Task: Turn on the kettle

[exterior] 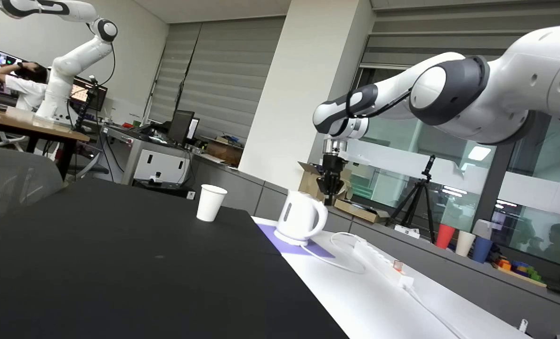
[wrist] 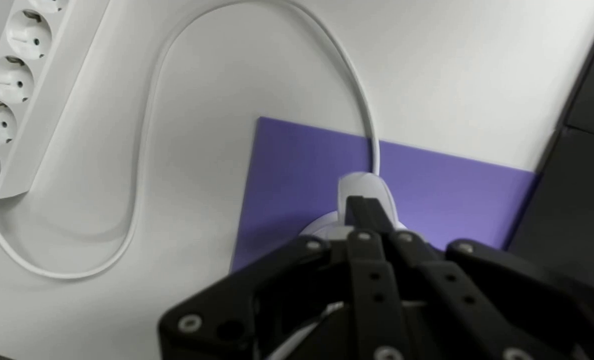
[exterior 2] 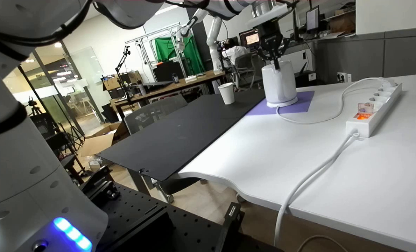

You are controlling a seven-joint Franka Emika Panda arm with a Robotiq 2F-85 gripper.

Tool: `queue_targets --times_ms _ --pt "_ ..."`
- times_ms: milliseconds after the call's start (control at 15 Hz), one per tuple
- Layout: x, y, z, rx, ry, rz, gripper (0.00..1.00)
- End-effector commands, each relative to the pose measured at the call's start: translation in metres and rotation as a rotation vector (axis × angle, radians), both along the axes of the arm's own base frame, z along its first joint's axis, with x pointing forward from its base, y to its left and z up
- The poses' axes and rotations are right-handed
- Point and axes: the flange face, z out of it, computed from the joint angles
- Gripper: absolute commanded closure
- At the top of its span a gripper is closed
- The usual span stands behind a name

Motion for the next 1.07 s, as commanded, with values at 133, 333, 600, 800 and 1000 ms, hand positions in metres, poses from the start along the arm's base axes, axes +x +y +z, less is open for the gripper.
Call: queue_targets --times_ms 133,333,600,800,1000 --pt "0.0006 -0.0002 0.0087 0.022 -0.016 -0.002 1.0" --pt "0.0008 0.0001 0.0073 0.036 -0.02 -0.007 1.0" --pt "0.0054 -0.0012 0.0078 0.062 -0.067 -0.011 1.0" --pt "0.0083 -0.0032 0.0081 0.077 -0.102 -0.009 1.0" --pt "0.0081 -0.0069 0.0074 0.09 -0.109 -0.014 1.0"
